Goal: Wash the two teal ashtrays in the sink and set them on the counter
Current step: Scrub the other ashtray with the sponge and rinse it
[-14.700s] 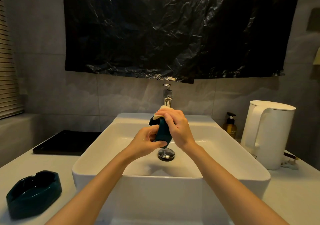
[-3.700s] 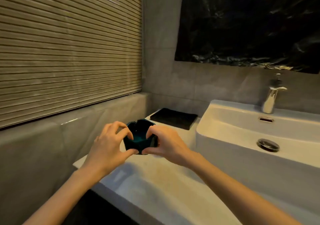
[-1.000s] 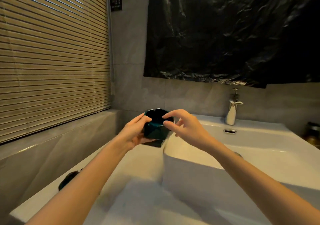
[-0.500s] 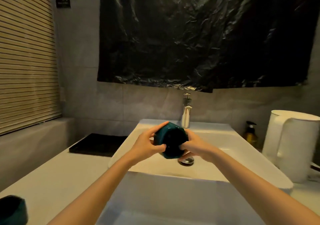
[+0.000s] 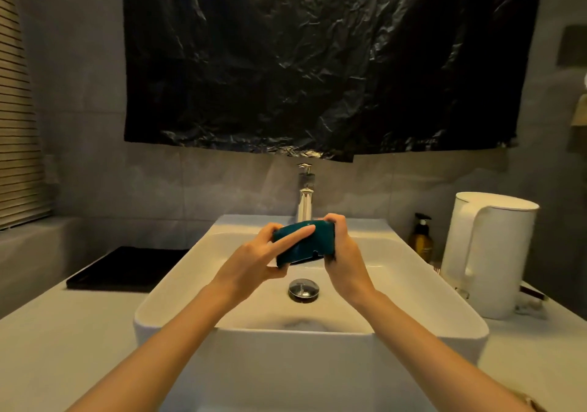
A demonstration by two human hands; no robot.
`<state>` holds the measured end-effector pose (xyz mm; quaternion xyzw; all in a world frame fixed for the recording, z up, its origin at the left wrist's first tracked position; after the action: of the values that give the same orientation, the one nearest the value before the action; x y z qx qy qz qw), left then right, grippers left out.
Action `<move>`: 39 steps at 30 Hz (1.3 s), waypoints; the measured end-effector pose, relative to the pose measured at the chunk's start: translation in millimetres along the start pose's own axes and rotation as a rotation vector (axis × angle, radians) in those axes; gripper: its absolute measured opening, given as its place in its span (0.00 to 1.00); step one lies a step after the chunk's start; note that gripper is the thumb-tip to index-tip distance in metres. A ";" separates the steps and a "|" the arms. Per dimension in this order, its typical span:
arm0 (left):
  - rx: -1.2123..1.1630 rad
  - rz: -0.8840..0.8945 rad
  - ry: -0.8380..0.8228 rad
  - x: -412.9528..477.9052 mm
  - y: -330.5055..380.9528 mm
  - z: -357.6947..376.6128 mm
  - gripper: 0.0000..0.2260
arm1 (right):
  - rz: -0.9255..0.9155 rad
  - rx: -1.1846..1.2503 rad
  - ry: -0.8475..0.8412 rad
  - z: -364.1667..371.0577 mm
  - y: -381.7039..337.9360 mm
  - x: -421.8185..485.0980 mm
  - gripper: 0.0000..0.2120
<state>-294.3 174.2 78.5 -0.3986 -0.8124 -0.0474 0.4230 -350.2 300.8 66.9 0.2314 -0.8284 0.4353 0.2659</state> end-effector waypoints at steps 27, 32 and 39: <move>-0.999 -1.089 0.219 -21.9 -28.7 66.0 0.26 | 0.415 0.092 0.114 -45.3 36.4 -2.7 0.12; -1.008 -1.079 0.094 -25.2 -19.7 70.0 0.24 | 0.402 -0.062 0.135 -120.8 33.6 -35.5 0.06; -0.995 -0.995 -0.079 -19.8 -1.7 75.9 0.24 | 0.714 -0.449 0.099 -196.2 80.3 -121.1 0.06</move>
<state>-338.3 192.4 16.2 -0.1274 -0.7949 -0.5865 0.0889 -261.7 526.1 35.1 -0.1548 -0.9171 0.3192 0.1816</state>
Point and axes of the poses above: each hand's wrist, its own x-axis towards the middle knuckle, its own z-axis out of the palm, y = z × x, the point moved 9 cm from there along x, towards the middle knuckle, and after that the axes turned 8 degrees about z, right-handed, at the moved point
